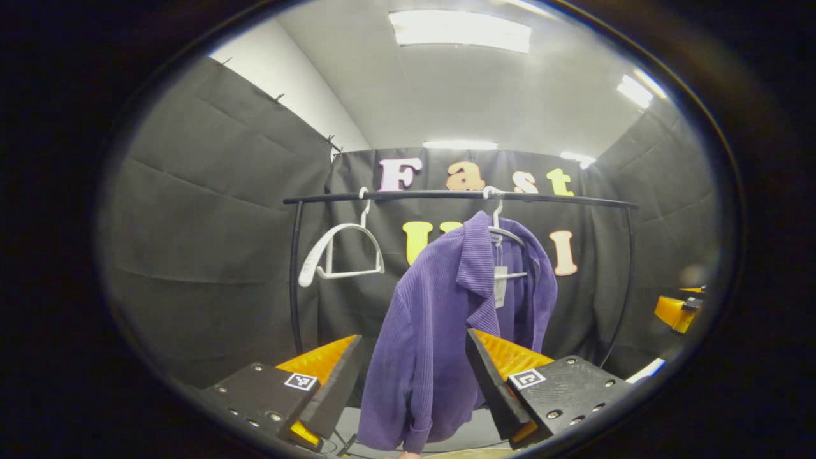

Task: Grasp the clothes on the hanger with both hands and then place them into the laundry hamper below.

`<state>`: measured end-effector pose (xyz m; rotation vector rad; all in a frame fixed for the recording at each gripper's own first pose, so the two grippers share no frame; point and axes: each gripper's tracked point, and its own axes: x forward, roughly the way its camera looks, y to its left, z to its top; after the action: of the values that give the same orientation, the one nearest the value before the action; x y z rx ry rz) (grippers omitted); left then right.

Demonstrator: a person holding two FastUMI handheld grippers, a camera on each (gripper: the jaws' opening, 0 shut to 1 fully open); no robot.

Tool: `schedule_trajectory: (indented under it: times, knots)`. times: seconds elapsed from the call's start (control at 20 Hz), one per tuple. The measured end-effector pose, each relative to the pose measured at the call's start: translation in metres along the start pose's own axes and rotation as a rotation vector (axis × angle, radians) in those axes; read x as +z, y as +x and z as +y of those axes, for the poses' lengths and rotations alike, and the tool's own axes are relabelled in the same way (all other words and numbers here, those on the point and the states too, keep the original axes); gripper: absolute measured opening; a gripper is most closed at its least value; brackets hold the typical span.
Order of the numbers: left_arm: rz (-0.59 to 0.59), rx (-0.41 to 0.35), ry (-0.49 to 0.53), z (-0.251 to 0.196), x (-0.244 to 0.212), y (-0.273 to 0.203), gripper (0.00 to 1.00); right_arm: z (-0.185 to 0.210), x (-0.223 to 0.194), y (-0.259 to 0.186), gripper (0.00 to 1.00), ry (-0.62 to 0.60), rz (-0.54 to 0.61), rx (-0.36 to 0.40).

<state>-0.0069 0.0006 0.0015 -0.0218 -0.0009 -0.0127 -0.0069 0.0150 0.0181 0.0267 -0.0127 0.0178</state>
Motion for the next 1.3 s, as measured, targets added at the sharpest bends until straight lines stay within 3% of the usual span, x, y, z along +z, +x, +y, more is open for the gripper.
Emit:
schedule_trajectory:
  times: [0.35,0.7,1.0,1.05,1.3]
  knots:
    - [-0.021,-0.026,-0.014,0.007,0.024,0.005,0.93,0.029,0.032,0.014,0.94,0.018,-0.033,0.026]
    - [-0.032,-0.069,0.0,-0.023,0.048,0.025,0.92,0.062,0.054,0.067,0.95,0.116,-0.034,0.126]
    - [-0.058,-0.031,-0.027,-0.065,0.044,0.067,0.93,0.088,0.057,0.141,0.92,0.148,-0.049,0.258]
    - [-0.063,-0.023,-0.026,-0.071,0.043,0.074,0.93,0.091,0.056,0.153,0.95,0.147,-0.05,0.274]
    - [-0.049,0.033,-0.023,-0.09,0.023,0.103,0.93,0.107,0.028,0.208,0.95,0.154,-0.005,0.346]
